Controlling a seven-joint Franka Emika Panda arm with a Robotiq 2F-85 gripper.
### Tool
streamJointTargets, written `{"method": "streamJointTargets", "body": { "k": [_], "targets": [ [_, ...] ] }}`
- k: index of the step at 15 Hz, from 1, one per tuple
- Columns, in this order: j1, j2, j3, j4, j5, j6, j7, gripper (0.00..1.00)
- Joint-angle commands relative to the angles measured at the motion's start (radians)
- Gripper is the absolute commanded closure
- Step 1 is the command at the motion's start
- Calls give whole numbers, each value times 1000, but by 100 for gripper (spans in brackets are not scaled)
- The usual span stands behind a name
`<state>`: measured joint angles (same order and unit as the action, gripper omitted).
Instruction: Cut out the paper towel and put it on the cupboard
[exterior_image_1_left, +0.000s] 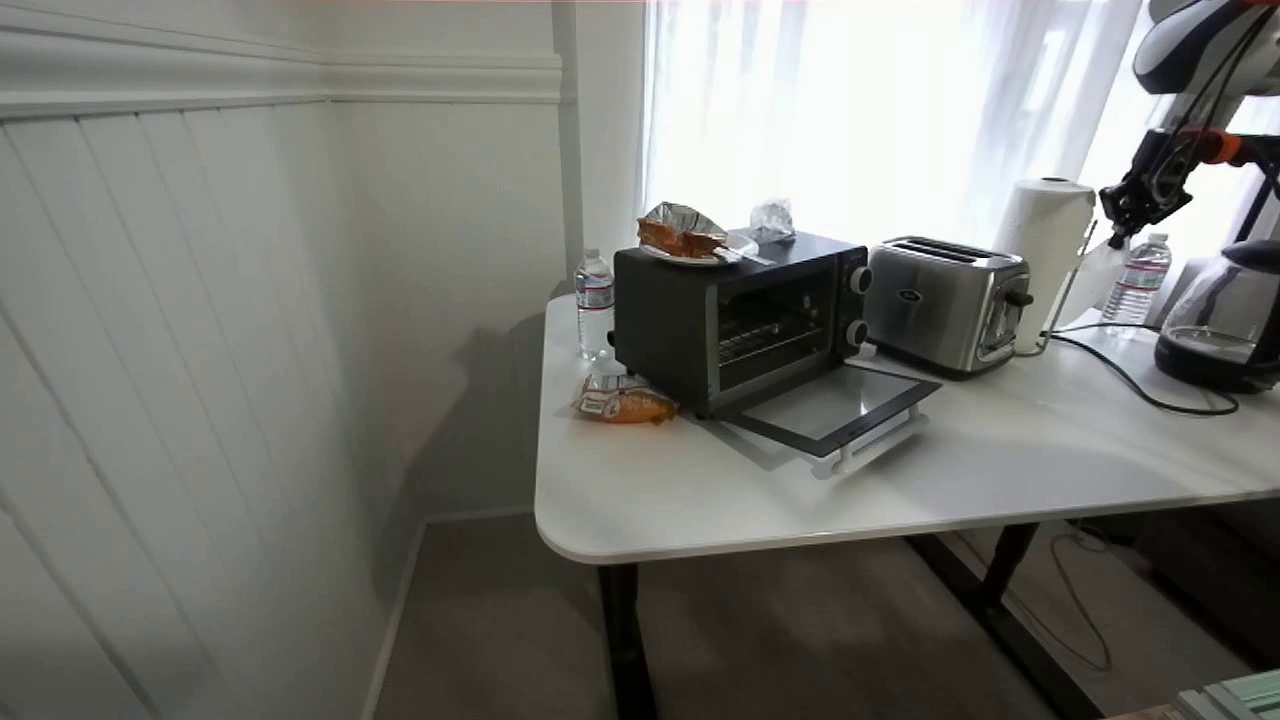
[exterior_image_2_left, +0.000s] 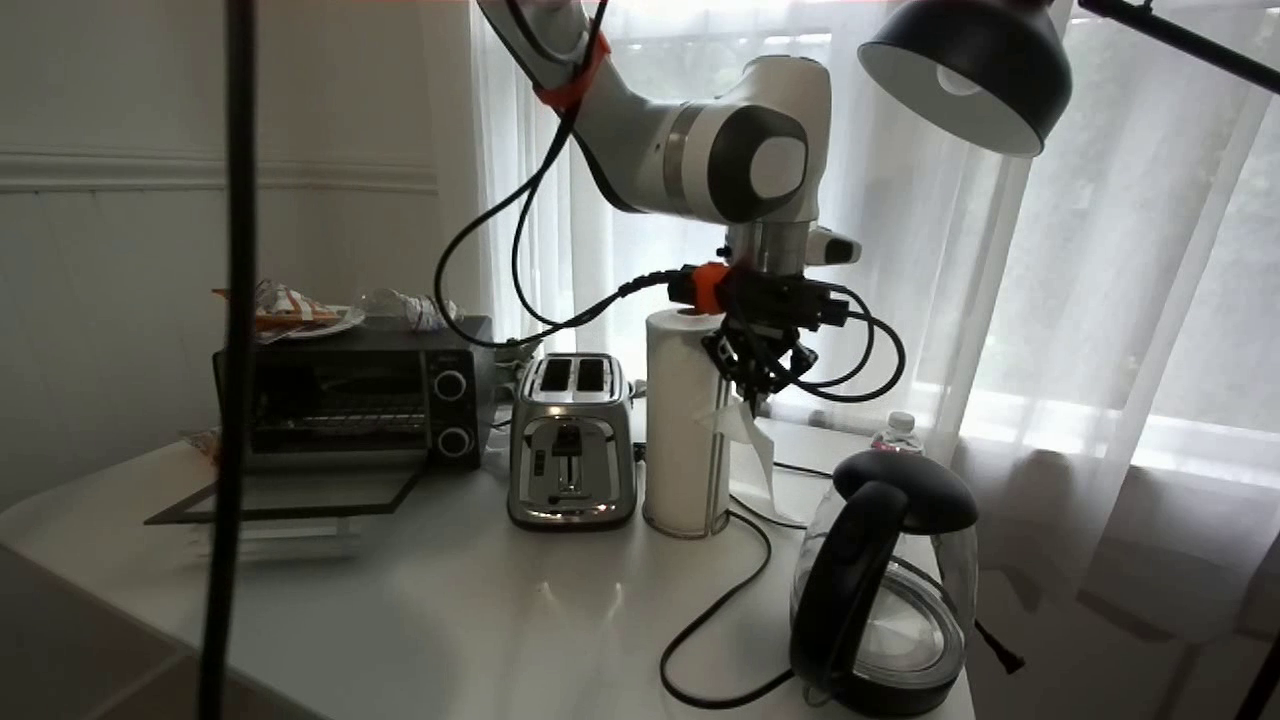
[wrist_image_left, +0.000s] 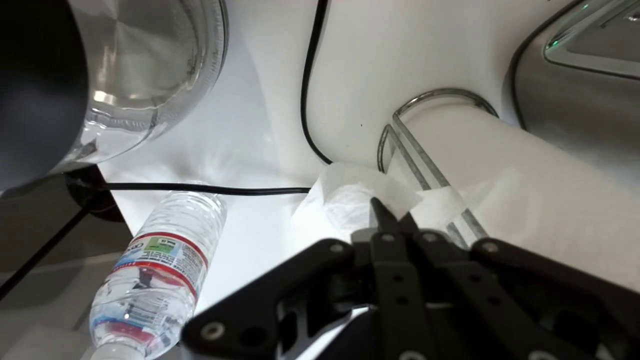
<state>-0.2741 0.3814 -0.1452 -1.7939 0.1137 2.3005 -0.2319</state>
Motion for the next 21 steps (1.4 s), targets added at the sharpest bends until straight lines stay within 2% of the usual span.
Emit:
{"method": "streamJointTargets", "body": {
  "k": [1, 12, 21],
  "targets": [
    [0, -68, -3, -46, -2, 2, 19, 100],
    [5, -140, -5, -40, 17, 19, 45, 100],
    [8, -149, -21, -21, 18, 93, 152, 100]
  ]
}}
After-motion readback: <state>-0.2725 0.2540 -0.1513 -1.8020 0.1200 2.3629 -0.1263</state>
